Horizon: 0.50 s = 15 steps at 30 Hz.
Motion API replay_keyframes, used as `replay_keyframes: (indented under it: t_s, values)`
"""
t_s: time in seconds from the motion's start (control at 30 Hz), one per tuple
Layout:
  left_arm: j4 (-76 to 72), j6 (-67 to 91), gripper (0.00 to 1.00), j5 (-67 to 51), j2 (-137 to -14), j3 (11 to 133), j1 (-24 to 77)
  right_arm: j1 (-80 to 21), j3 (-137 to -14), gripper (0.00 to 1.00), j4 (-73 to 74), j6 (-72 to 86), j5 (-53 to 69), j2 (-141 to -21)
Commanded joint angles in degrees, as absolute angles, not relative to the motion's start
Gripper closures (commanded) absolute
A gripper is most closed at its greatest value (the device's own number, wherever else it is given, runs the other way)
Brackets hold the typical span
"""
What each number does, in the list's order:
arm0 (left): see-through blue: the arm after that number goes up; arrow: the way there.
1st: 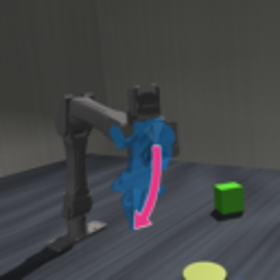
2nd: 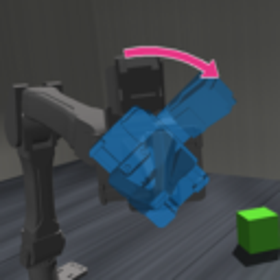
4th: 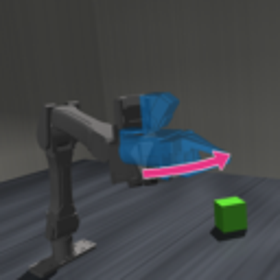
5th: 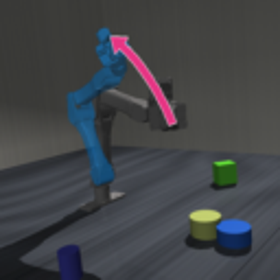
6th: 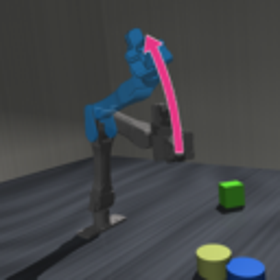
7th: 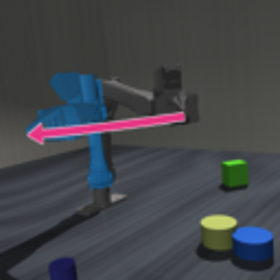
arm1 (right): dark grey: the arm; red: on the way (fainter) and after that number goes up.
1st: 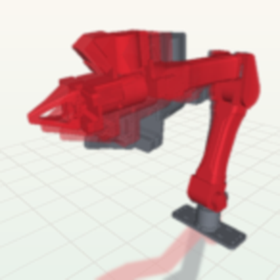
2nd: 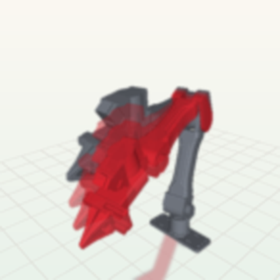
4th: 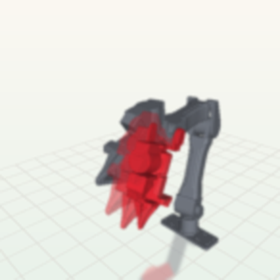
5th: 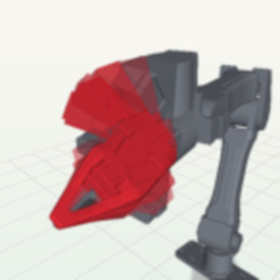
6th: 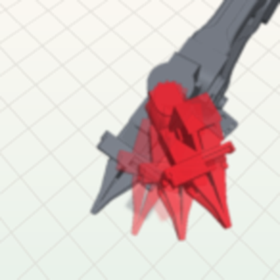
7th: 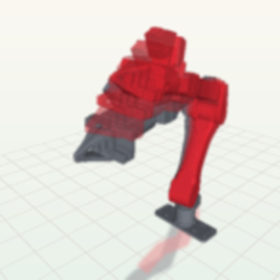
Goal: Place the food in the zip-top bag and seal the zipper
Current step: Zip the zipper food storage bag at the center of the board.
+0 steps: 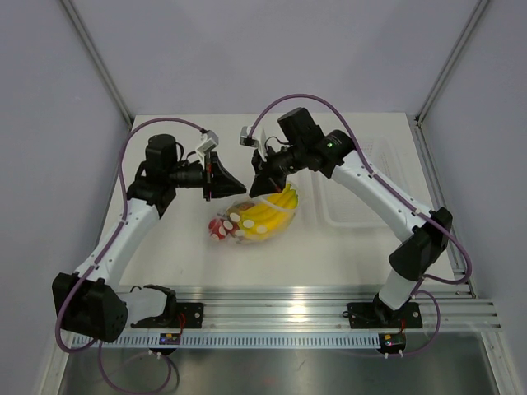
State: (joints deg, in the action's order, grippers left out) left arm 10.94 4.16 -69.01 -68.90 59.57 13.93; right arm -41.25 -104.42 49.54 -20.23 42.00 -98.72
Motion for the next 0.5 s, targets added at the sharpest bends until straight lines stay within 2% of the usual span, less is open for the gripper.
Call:
replay_keyframes:
  t_s: [0.0, 0.47]
  values:
    - [4.1, 6.6, 1.00, -68.1, -66.4, 59.2, 12.3, -41.3, -103.4, 1.00, 50.4, -20.6, 40.9, -95.2]
    - [-3.0, 12.7, 1.00, -66.1, -64.3, 57.0, 6.1, -41.2, -99.9, 1.00, 50.0, -21.0, 37.7, -93.3]
